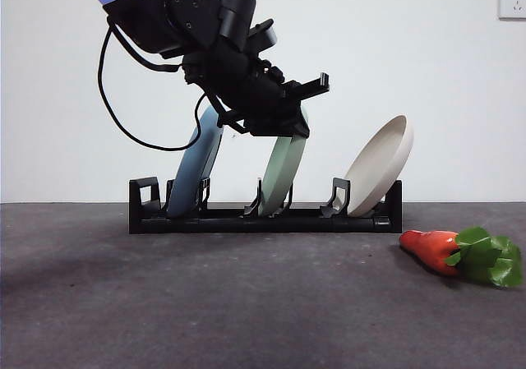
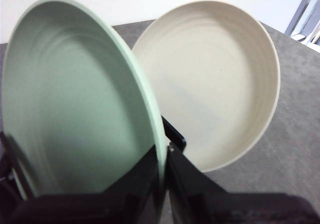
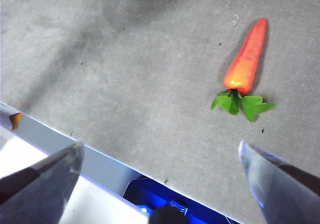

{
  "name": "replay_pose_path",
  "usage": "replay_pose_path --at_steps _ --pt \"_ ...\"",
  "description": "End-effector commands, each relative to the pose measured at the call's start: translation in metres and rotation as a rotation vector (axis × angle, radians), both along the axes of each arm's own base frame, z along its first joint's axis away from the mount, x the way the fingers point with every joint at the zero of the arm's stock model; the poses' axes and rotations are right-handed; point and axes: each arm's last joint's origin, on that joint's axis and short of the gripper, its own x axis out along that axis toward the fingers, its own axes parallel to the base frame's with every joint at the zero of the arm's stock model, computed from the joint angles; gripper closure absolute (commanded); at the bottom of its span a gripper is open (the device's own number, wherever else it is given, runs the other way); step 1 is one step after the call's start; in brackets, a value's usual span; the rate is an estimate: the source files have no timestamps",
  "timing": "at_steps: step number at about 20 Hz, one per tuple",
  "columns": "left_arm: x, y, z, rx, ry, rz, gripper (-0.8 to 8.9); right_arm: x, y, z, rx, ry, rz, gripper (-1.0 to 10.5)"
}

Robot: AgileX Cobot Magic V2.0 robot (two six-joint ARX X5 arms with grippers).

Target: Take the green plate from the plate rack,put the plate on the table,take the carrot from the table,put the carrot in the plate

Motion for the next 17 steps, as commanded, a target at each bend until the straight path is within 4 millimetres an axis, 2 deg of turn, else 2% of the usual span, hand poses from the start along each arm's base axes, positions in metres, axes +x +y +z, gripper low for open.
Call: replay_pose_path --at_steps 1,4,8,13,17 --pt "0.001 -0.002 -0.003 -0.001 -0.001 0.005 8.22 0.000 0.000 0.001 0.004 -0.001 0.000 2.6" --pt "0.002 -0.002 0.004 -0.013 -0.017 0.002 8.22 0.000 0.000 0.001 0.004 -0.001 0.000 2.6" --pt "-0.002 0.001 0.025 -0.046 -0.068 0.002 8.22 0.000 0.000 0.001 0.004 -0.001 0.000 2.6" --pt "-0.012 0.005 0.061 -0.099 -0.136 -0.028 8.22 0.000 0.000 0.001 0.004 -0.001 0.000 2.6" --pt "-0.037 0.015 0.098 -0.099 -0.119 -0.128 8.22 0.000 0.000 0.001 0.005 -0.002 0.000 2.6"
